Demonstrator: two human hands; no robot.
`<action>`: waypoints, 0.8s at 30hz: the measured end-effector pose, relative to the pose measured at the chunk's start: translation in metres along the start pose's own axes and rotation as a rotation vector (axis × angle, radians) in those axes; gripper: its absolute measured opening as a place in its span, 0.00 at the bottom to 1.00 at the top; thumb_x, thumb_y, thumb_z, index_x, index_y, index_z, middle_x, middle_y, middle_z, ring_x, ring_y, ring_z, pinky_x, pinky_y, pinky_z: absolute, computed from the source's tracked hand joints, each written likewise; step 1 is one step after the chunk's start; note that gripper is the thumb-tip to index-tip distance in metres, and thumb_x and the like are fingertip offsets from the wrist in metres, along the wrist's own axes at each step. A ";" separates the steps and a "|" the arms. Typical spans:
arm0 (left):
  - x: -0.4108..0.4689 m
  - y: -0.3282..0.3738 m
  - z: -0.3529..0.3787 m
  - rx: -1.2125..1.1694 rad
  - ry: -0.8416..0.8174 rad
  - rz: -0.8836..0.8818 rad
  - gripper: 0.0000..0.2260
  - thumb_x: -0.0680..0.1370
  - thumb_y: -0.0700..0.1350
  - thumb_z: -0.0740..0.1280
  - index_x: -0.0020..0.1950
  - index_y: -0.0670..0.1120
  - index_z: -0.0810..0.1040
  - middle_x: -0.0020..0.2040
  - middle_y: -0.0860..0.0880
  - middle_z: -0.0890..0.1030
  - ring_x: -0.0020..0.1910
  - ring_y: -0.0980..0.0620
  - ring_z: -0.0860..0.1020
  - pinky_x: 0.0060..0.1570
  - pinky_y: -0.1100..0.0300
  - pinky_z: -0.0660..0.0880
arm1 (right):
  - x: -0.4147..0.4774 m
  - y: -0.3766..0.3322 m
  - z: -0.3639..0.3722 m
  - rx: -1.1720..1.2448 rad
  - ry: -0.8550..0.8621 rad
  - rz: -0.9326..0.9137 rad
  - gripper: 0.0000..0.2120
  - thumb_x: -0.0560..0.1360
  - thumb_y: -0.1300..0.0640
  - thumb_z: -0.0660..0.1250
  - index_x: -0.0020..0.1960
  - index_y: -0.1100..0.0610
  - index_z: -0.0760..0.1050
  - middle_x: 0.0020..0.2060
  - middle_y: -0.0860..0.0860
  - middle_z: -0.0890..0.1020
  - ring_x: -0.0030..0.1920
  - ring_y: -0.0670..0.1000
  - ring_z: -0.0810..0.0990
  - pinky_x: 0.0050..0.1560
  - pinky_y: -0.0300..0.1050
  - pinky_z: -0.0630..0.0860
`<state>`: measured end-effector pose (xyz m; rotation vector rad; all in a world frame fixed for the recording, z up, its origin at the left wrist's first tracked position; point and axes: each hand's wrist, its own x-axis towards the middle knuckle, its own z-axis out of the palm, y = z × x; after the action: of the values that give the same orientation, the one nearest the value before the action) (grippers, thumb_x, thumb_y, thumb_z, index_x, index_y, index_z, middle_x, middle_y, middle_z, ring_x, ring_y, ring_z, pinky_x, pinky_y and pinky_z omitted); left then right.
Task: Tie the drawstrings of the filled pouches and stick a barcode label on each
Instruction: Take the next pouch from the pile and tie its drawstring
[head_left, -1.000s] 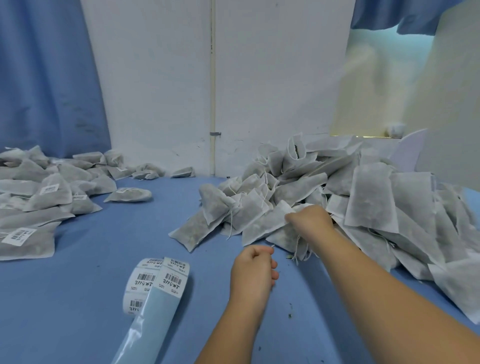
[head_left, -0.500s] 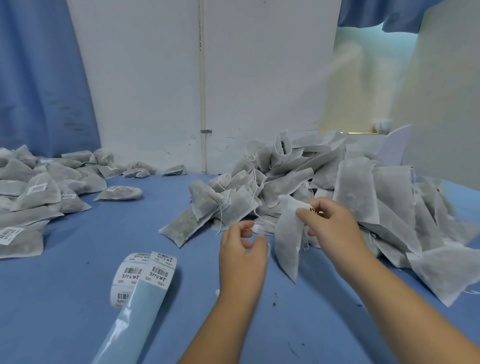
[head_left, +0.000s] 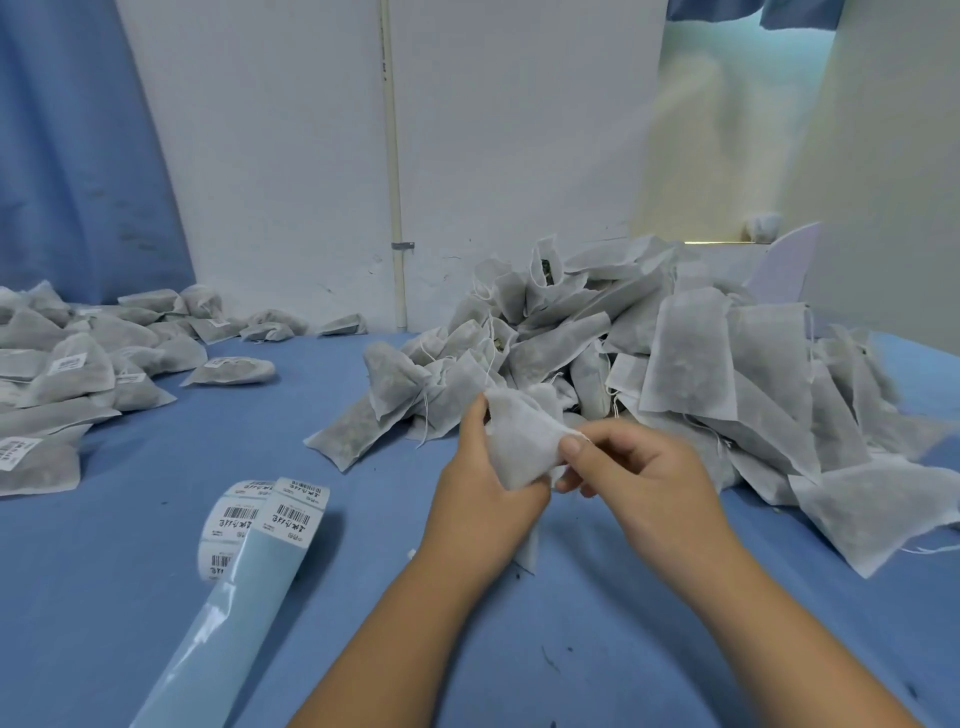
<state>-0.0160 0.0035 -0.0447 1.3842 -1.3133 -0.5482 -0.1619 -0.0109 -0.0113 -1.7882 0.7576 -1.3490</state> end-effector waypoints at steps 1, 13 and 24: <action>0.000 0.000 -0.002 0.010 0.017 0.002 0.34 0.65 0.55 0.68 0.68 0.65 0.59 0.46 0.64 0.77 0.45 0.71 0.77 0.38 0.74 0.73 | 0.000 0.001 -0.002 -0.010 0.002 0.022 0.10 0.76 0.60 0.69 0.37 0.52 0.83 0.32 0.52 0.84 0.32 0.46 0.80 0.36 0.37 0.74; 0.006 -0.003 -0.027 0.231 0.145 0.054 0.33 0.65 0.54 0.66 0.67 0.69 0.59 0.51 0.73 0.71 0.58 0.53 0.76 0.52 0.56 0.72 | 0.005 0.006 -0.020 -0.063 -0.120 0.393 0.17 0.77 0.47 0.66 0.33 0.52 0.82 0.23 0.47 0.63 0.24 0.48 0.60 0.27 0.38 0.60; 0.000 -0.003 -0.025 0.299 0.012 0.014 0.26 0.65 0.50 0.64 0.56 0.74 0.63 0.50 0.66 0.77 0.52 0.57 0.77 0.50 0.55 0.75 | 0.006 0.002 -0.028 0.276 -0.214 0.475 0.23 0.75 0.56 0.68 0.25 0.51 0.64 0.25 0.48 0.57 0.23 0.47 0.53 0.24 0.36 0.54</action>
<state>0.0076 0.0123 -0.0397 1.6168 -1.4362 -0.3415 -0.1872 -0.0230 -0.0056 -1.3938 0.7742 -0.8834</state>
